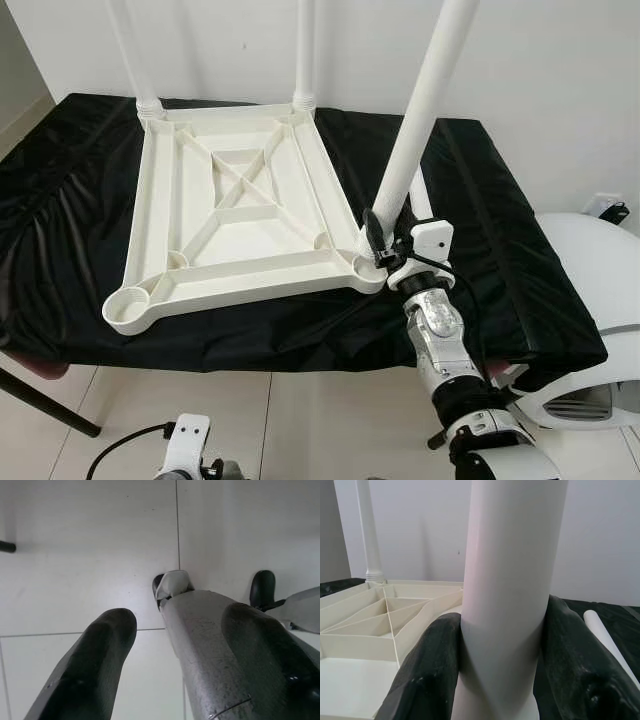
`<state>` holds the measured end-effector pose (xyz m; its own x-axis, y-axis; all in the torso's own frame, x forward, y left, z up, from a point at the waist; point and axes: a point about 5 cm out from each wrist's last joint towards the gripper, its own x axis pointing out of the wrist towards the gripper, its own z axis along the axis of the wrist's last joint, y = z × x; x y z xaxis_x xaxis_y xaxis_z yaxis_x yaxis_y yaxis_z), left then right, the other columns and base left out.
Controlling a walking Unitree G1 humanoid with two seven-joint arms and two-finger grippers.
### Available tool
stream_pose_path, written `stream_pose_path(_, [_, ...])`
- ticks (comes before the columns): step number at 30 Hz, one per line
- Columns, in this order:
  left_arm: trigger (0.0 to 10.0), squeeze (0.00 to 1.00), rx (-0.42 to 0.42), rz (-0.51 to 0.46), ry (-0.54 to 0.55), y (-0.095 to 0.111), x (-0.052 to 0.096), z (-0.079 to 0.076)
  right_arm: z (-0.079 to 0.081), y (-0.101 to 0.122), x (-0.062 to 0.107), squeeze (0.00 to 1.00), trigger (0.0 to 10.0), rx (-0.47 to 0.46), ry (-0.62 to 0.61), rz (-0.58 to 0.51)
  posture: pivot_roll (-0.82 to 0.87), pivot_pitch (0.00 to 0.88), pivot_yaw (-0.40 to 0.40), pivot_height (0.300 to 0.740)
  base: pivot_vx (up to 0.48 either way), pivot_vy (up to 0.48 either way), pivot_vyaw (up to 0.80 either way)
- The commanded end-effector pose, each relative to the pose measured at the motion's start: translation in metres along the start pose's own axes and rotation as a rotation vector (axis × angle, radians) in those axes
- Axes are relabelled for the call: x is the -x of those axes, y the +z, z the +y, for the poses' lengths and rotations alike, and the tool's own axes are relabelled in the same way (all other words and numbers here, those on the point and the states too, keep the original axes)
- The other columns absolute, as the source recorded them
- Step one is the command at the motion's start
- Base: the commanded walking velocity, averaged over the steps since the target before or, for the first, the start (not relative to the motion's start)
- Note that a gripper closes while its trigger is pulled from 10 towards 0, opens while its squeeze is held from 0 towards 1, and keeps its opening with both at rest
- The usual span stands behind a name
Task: Building children table
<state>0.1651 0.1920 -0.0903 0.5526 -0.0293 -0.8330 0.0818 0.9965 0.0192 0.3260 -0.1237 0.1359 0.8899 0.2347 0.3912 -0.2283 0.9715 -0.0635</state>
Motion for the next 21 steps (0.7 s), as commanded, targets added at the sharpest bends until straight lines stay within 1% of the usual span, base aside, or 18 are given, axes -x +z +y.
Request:
stream_pose_path(1, [10.0,0.0,0.022,0.027,0.1,-0.0062,0.0003,-0.0004,-0.0001,0.0011,0.0,0.0,10.0,-0.009,-0.013,-0.004,0.04,0.0,-0.022,0.74,0.0,0.0,0.0])
stream_pose_path(3, [10.0,0.0,0.005,0.037,0.085,-0.0076,0.0,-0.0043,0.0005,0.0013,-0.0003,0.0,10.0,-0.011,-0.015,-0.005,0.04,0.0,-0.019,0.74,0.0,0.0,0.0])
stream_pose_path(6, [10.0,0.0,-0.003,0.049,0.079,-0.0092,-0.0001,-0.0062,0.0017,0.0014,-0.001,0.0,10.0,-0.013,-0.016,-0.006,0.04,0.0,-0.017,0.74,0.0,0.0,0.0])
stream_pose_path(8, [10.0,0.0,-0.028,0.045,0.063,-0.0086,-0.0002,-0.0076,0.0024,0.0015,-0.0013,0.0,10.0,-0.015,-0.015,-0.007,0.04,0.0,-0.016,0.74,0.0,0.0,0.0])
stream_pose_path(9, [10.0,0.0,0.0,0.041,0.055,-0.0091,-0.0001,-0.0081,0.0026,0.0015,-0.0013,0.0,10.0,-0.016,-0.015,-0.008,0.04,0.0,-0.018,0.74,0.0,0.0,0.0])
stream_pose_path(12, [10.0,0.0,0.01,0.03,0.041,-0.0082,-0.0001,-0.0086,0.0025,0.0017,-0.0014,0.0,10.0,-0.016,-0.014,-0.008,0.04,0.0,-0.026,0.74,0.0,0.0,0.0])
stream_pose_path(13, [10.0,0.0,-0.01,0.023,0.031,-0.007,-0.0002,-0.0086,0.0022,0.0018,-0.0016,0.0,10.0,-0.016,-0.015,-0.008,0.05,0.0,-0.038,0.74,0.0,0.0,0.0])
stream_pose_path(19, [10.0,0.0,-0.059,0.007,0.019,-0.0028,-0.0005,-0.0064,0.0016,0.0023,-0.0029,0.0,10.0,-0.016,-0.009,-0.007,0.05,0.0,-0.05,0.74,0.0,0.0,0.0])
stream_pose_path(20, [10.0,0.0,-0.099,0.002,0.014,-0.0002,-0.0008,-0.005,0.0015,0.0027,-0.0041,0.0,10.0,-0.016,-0.004,-0.007,0.06,0.0,-0.065,0.74,0.0,0.0,0.0])
stream_pose_path(21, [10.0,0.0,-0.099,0.002,0.014,-0.0002,-0.0008,-0.005,0.0015,0.0027,-0.0041,0.0,10.0,-0.016,-0.004,-0.007,0.06,0.0,-0.065,0.74,0.0,0.0,0.0])
